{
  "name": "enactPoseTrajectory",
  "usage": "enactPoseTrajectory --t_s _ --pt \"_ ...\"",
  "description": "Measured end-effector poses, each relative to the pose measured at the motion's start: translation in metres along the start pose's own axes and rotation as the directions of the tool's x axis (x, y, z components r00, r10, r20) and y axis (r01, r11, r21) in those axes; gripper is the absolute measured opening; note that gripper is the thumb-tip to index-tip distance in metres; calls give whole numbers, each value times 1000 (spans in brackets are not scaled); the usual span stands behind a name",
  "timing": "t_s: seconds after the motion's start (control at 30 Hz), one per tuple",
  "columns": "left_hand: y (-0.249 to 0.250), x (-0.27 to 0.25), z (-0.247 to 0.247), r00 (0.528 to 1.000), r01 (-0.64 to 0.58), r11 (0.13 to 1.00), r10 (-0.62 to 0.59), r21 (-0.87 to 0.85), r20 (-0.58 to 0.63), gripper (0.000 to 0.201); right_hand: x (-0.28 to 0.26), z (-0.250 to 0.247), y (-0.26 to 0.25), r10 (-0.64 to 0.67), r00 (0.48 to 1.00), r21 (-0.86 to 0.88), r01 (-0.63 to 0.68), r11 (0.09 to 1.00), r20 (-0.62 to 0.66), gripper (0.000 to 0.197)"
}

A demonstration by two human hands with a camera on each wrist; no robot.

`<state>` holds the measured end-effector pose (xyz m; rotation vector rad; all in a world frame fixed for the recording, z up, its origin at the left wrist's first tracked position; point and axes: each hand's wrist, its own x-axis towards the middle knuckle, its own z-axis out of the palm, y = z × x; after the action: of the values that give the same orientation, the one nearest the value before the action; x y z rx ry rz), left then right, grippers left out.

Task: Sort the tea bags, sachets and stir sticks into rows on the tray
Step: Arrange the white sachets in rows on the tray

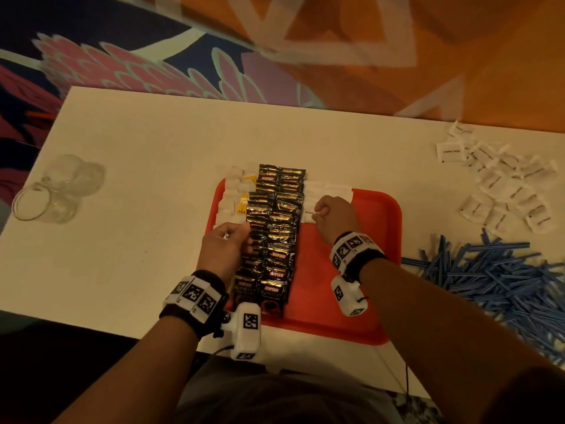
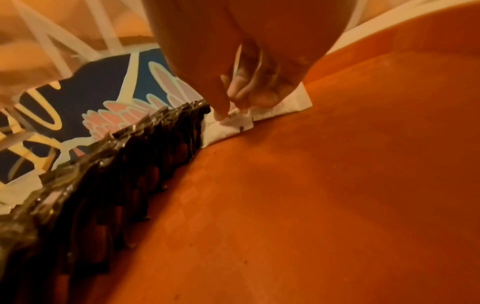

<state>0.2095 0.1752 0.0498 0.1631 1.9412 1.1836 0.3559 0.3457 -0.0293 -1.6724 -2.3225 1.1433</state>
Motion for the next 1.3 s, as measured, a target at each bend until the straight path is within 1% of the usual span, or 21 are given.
enactPoseTrajectory --t_s 0.07,0.13,0.2,0.27,0.33,0.4,0.47,0.53,0.6,0.67,0.7,0.77,0.83,0.9,0.93,1.0,1.07,1.13,1.2,1.23,1.3 --pt "-2 -1 -1 1000 -10 1000 10 15 3 20 1 4 -2 -43 999 -13 43 999 21 14" --pt "-3 -2 -2 1000 -18 1000 18 13 4 20 0 5 -2 -38 999 25 38 999 5 20" --pt "-3 -3 -2 1000 -7 1000 7 -1 15 21 -2 2 -2 -16 1000 45 16 999 -9 17" --pt "-1 -4 1 999 29 999 -28 -32 43 23 -5 -5 -2 10 1000 77 -9 997 -22 14" --pt "4 -5 8 992 82 993 -73 -88 99 29 -11 -13 -4 25 998 147 -18 989 -52 11" --pt "10 -7 17 980 124 985 -102 -122 172 38 -20 -23 -10 10 999 212 1 977 -53 8" --pt "16 -11 28 963 159 975 -118 -154 242 45 -31 -35 -19 -47 999 255 47 966 -3 5" --pt "22 -16 40 942 198 961 -131 -194 309 49 -45 -47 -29 -128 988 311 97 945 83 5" --pt "27 -21 51 915 226 951 -135 -208 379 53 -58 -58 -34 -220 958 354 145 924 183 8" --pt "32 -29 62 892 231 954 -130 -190 433 52 -71 -65 -35 -277 926 320 189 928 258 12" --pt "33 -32 67 884 231 956 -130 -179 448 50 -76 -68 -33 -278 923 311 191 931 265 13" --pt "38 -40 77 873 245 953 -137 -179 469 46 -83 -74 -28 -244 939 346 152 926 242 10" --pt "40 -45 85 861 277 938 -146 -209 487 43 -88 -81 -23 -197 956 409 95 908 216 8" --pt "41 -48 89 855 293 929 -151 -224 496 42 -92 -88 -16 -130 976 504 25 864 174 9" --pt "40 -48 92 860 285 932 -146 -222 490 42 -93 -92 -14 -93 985 558 -5 830 147 11" --pt "39 -49 95 882 241 950 -128 -199 453 39 -95 -98 -12 -30 993 635 -47 771 111 13" --pt "38 -50 98 909 187 966 -101 -181 404 35 -95 -106 -11 13 995 659 -74 749 97 14" --pt "39 -52 101 924 128 976 -52 -177 378 38 -96 -114 -11 31 997 657 -71 750 73 14" --pt "44 -57 102 925 41 991 12 -130 380 44 -95 -117 -10 30 999 613 -46 789 36 14" --pt "46 -58 103 923 -28 996 58 -82 380 42 -95 -117 -9 24 999 587 -32 809 21 14" --pt "50 -60 104 912 -169 986 158 -3 379 31 -96 -117 -11 11 1000 574 -17 819 13 15"
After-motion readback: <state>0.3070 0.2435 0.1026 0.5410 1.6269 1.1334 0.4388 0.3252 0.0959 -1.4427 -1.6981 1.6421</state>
